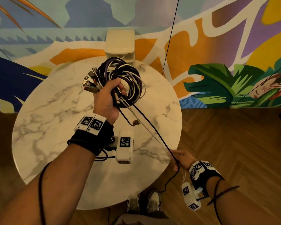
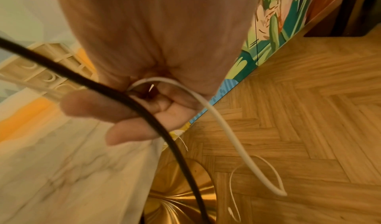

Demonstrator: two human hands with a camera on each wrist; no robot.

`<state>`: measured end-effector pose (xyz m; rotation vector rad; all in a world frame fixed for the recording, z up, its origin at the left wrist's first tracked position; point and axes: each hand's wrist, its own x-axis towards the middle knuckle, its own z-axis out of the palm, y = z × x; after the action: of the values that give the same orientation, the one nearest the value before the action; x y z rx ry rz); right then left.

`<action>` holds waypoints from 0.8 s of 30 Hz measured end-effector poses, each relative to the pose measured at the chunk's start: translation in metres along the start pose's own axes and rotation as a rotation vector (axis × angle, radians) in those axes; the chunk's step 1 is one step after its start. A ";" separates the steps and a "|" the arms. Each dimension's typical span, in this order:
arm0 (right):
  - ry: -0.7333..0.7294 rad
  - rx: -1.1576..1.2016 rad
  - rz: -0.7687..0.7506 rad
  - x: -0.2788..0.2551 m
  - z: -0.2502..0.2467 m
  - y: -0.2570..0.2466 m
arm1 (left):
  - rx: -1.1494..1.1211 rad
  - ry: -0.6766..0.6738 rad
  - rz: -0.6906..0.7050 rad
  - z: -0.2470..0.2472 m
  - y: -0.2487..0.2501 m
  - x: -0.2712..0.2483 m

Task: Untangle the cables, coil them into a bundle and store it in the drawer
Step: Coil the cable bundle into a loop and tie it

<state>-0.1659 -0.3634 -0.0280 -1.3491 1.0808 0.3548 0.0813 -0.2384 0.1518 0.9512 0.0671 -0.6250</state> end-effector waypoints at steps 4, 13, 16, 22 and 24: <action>-0.002 0.015 0.016 -0.002 0.002 0.000 | -0.010 0.004 0.023 0.005 0.004 0.002; 0.075 0.034 -0.218 0.000 0.008 -0.033 | 0.091 -0.047 0.024 0.010 0.008 -0.001; 0.183 0.053 -0.582 -0.009 0.014 -0.075 | 0.137 -0.040 0.026 0.010 0.002 -0.005; -0.143 -0.258 -0.680 -0.037 0.055 -0.146 | 0.206 -0.101 -0.038 0.002 -0.013 -0.014; -0.198 -0.298 -0.644 -0.043 0.064 -0.146 | 0.188 -0.123 -0.063 0.002 -0.013 -0.017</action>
<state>-0.0503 -0.3278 0.0847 -1.8006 0.3965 0.1638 0.0604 -0.2374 0.1491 1.0933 -0.0723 -0.7565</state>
